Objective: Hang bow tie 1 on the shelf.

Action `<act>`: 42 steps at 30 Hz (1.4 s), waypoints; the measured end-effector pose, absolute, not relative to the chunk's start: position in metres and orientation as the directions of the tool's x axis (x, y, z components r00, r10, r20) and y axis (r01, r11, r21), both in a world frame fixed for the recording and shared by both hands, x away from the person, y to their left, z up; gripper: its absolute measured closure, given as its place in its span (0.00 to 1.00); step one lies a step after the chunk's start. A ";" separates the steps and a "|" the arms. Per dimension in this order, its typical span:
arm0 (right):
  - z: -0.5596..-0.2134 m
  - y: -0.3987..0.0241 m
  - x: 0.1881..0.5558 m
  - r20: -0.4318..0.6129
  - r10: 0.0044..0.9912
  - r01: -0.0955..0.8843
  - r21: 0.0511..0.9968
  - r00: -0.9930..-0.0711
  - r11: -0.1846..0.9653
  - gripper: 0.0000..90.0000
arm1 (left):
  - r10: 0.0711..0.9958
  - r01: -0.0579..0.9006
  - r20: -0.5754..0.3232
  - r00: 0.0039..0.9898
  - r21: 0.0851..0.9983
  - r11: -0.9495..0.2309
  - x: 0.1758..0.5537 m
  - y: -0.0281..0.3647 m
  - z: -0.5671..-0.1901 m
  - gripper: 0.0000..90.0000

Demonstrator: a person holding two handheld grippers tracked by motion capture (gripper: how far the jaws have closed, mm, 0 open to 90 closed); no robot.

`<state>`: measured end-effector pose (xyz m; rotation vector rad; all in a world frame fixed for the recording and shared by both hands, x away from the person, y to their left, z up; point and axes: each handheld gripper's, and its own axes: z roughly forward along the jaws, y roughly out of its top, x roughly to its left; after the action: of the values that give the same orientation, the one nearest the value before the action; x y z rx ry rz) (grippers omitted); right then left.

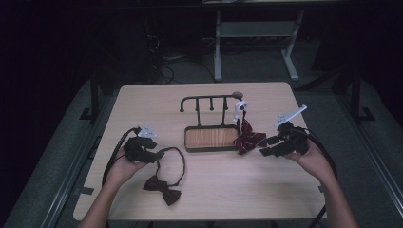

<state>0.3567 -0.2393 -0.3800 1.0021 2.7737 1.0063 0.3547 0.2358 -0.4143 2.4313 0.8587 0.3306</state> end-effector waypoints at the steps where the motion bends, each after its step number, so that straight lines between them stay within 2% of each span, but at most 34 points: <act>1: -0.381 -0.240 0.355 0.186 0.582 0.567 0.579 -0.792 0.586 0.45 | 0.634 0.503 0.058 0.771 0.555 -0.662 0.356 0.235 -0.415 0.54; 20: -0.399 -0.243 0.331 0.179 0.589 0.568 0.579 -0.788 0.585 0.41 | 0.631 0.549 0.031 0.775 0.462 -0.697 0.384 0.231 -0.433 0.66; 27: -0.403 -0.246 0.325 0.176 0.592 0.569 0.579 -0.786 0.583 0.41 | 0.631 0.565 0.008 0.776 0.435 -0.701 0.387 0.231 -0.440 0.78; 31: -0.404 -0.249 0.321 0.177 0.599 0.573 0.584 -0.781 0.575 0.41 | 0.622 0.565 0.001 0.783 0.418 -0.711 0.388 0.229 -0.442 0.89; 33: -0.404 -0.250 0.321 0.175 0.598 0.571 0.586 -0.782 0.575 0.41 | 0.620 0.561 0.004 0.785 0.422 -0.713 0.388 0.228 -0.443 0.91; 35: -0.404 -0.251 0.320 0.179 0.601 0.576 0.586 -0.779 0.570 0.41 | 0.612 0.555 0.006 0.791 0.412 -0.722 0.387 0.228 -0.442 0.99; 42: -0.407 -0.255 0.320 0.187 0.605 0.582 0.587 -0.774 0.564 0.41 | 0.609 0.557 -0.009 0.793 0.416 -0.719 0.385 0.228 -0.441 1.00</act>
<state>0.3202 -0.2550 -0.4065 1.0421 2.7462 1.0095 0.3850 0.2280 -0.4406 2.5812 0.8795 0.1789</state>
